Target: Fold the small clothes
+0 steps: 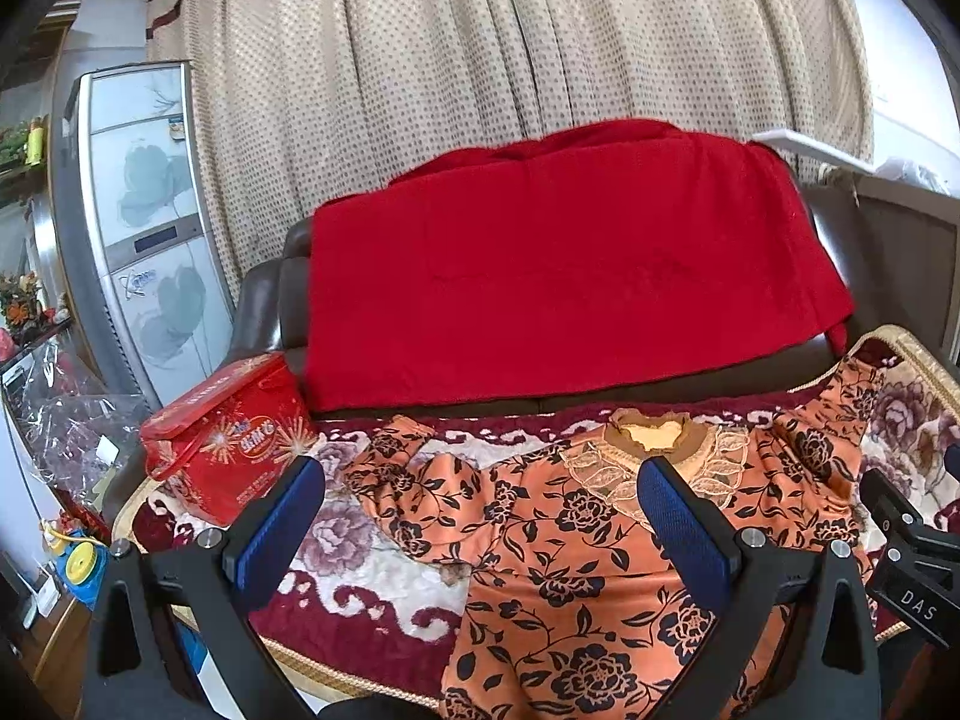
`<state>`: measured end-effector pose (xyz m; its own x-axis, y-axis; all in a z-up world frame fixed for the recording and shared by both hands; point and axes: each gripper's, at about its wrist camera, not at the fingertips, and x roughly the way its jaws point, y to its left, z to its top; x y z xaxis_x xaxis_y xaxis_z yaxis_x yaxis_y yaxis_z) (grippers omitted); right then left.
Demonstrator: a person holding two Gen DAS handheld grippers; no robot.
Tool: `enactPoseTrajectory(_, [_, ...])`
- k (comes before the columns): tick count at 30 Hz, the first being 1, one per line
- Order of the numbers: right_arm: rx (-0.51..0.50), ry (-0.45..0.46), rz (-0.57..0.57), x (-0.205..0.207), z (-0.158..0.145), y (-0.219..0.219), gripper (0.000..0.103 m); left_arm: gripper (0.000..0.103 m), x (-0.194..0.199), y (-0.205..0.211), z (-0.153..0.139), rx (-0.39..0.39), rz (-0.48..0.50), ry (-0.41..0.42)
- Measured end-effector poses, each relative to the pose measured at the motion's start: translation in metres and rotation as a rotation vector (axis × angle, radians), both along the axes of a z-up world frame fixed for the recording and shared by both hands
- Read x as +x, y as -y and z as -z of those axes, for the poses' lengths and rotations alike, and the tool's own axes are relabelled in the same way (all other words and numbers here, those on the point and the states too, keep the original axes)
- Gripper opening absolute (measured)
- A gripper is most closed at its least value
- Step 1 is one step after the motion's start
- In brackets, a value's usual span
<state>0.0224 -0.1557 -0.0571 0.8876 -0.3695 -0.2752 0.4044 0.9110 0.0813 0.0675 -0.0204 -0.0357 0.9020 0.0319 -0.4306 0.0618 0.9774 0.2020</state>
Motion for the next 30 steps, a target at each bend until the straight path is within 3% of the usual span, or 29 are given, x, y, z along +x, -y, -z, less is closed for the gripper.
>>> enactPoseTrajectory(8, [0.026,-0.051,0.008,0.046,0.011,0.029,0.101,0.103,0.051,0.026,0.025,-0.007,0.024,-0.074])
enactPoseTrajectory(11, [0.072,-0.064,-0.009,0.064,0.018,0.056,0.101,0.103,0.091,0.044,0.058,-0.006,0.063,-0.183])
enactPoseTrajectory(12, [0.097,-0.065,-0.017,0.070,0.020,0.070,0.101,0.103,0.113,0.054,0.082,0.007,0.077,-0.246])
enactPoseTrajectory(13, [0.125,-0.062,-0.029,0.077,0.024,0.088,0.101,0.103,0.125,0.058,0.094,0.025,0.079,-0.274])
enactPoseTrajectory(15, [0.170,-0.049,-0.055,0.090,0.033,0.130,0.101,0.103,0.163,0.077,0.145,0.050,0.106,-0.426])
enactPoseTrajectory(17, [0.220,-0.051,-0.051,0.103,0.045,0.184,0.101,0.103,0.187,0.086,0.177,0.098,0.096,-0.479])
enactPoseTrajectory(19, [0.315,-0.064,-0.002,0.113,0.061,0.243,0.101,0.103,0.206,0.099,0.209,0.107,0.096,-0.537])
enactPoseTrajectory(22, [0.547,-0.030,0.071,0.117,0.092,0.337,0.101,0.103,0.215,0.105,0.225,0.096,0.122,-0.556])
enactPoseTrajectory(25, [0.769,0.120,0.102,0.108,0.120,0.410,0.100,0.103,0.216,0.105,0.235,0.100,0.160,-0.545])
enactPoseTrajectory(28, [0.889,0.196,0.112,0.114,0.138,0.447,0.085,0.103,0.221,0.094,0.243,0.080,0.168,-0.544])
enactPoseTrajectory(30, [0.935,0.197,0.103,0.129,0.147,0.462,0.069,0.103,0.218,0.087,0.244,-0.033,0.162,-0.584])
